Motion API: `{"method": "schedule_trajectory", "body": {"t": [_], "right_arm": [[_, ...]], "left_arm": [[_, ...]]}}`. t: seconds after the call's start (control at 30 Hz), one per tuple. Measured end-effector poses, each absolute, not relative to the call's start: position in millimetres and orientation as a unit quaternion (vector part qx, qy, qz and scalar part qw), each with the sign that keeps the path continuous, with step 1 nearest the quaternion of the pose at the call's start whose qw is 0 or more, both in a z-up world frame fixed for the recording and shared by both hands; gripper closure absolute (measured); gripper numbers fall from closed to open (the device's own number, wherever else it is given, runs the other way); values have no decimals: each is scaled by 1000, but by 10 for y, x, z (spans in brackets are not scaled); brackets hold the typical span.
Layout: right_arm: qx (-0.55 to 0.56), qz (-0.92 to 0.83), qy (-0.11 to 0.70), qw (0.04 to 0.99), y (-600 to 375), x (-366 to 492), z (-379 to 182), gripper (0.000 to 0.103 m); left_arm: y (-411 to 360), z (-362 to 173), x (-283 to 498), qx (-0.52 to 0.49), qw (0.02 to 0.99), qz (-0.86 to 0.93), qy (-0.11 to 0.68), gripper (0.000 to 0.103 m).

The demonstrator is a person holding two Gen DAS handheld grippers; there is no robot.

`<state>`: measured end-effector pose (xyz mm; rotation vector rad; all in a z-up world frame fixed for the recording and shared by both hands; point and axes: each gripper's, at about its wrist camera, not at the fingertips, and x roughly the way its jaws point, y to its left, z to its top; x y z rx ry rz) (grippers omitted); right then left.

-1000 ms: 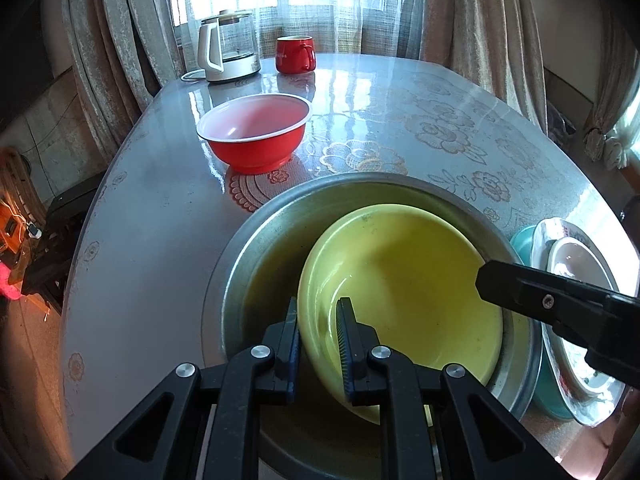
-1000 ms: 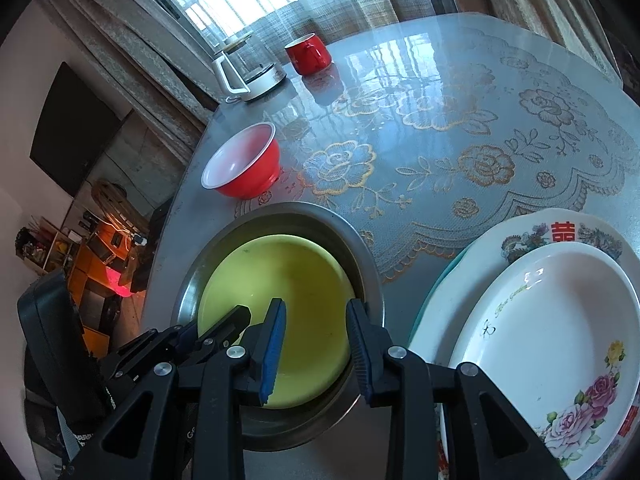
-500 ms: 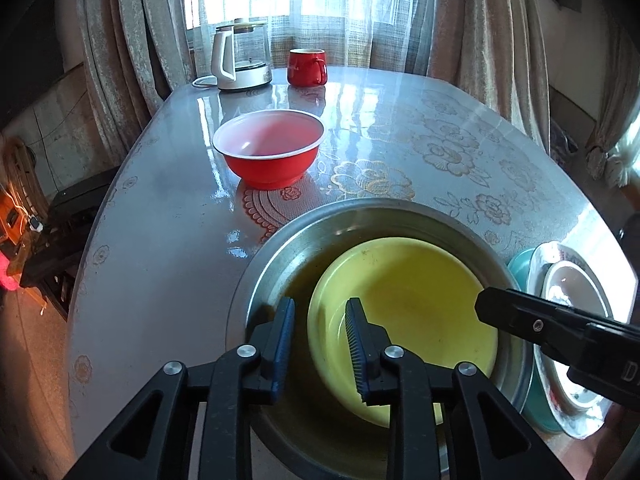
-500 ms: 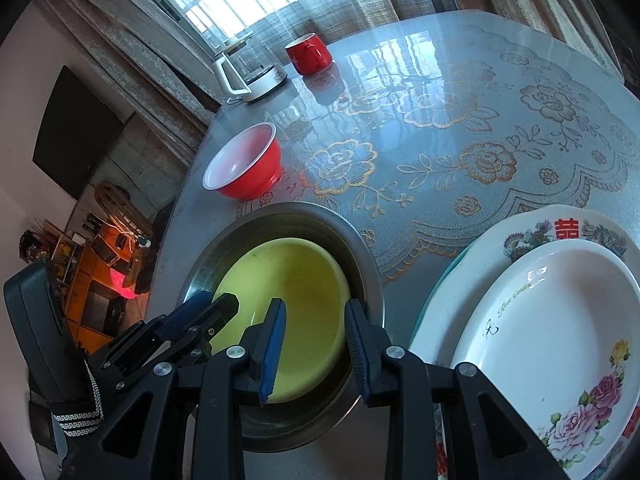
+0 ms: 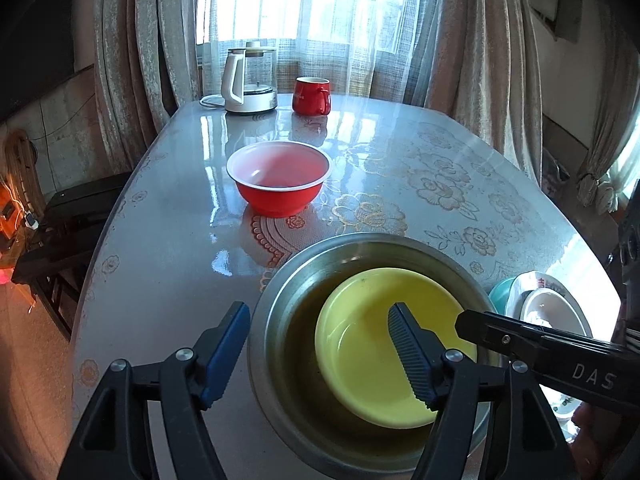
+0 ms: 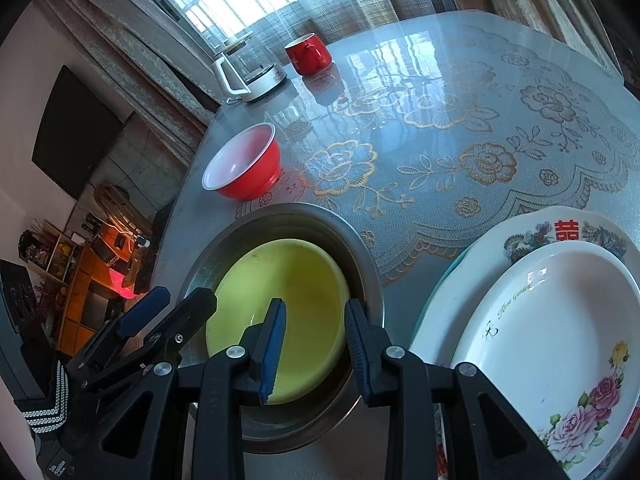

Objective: Organize plates and bowls
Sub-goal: 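Open both grippers to release the yellow bowl inside the steel bowl, then move both grippers to the rim of the red bowl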

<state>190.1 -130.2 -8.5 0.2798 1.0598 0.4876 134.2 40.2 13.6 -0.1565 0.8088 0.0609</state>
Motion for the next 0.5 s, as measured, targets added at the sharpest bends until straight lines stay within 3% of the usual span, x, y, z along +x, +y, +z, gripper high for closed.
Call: {"method": "schedule_trajectory", "body": {"t": [0.5], "right_arm": [[119,215,494,834,-1269,2062,2,71]], "left_arm": [[676,232,1495,-96,911,45,398,27]]}}
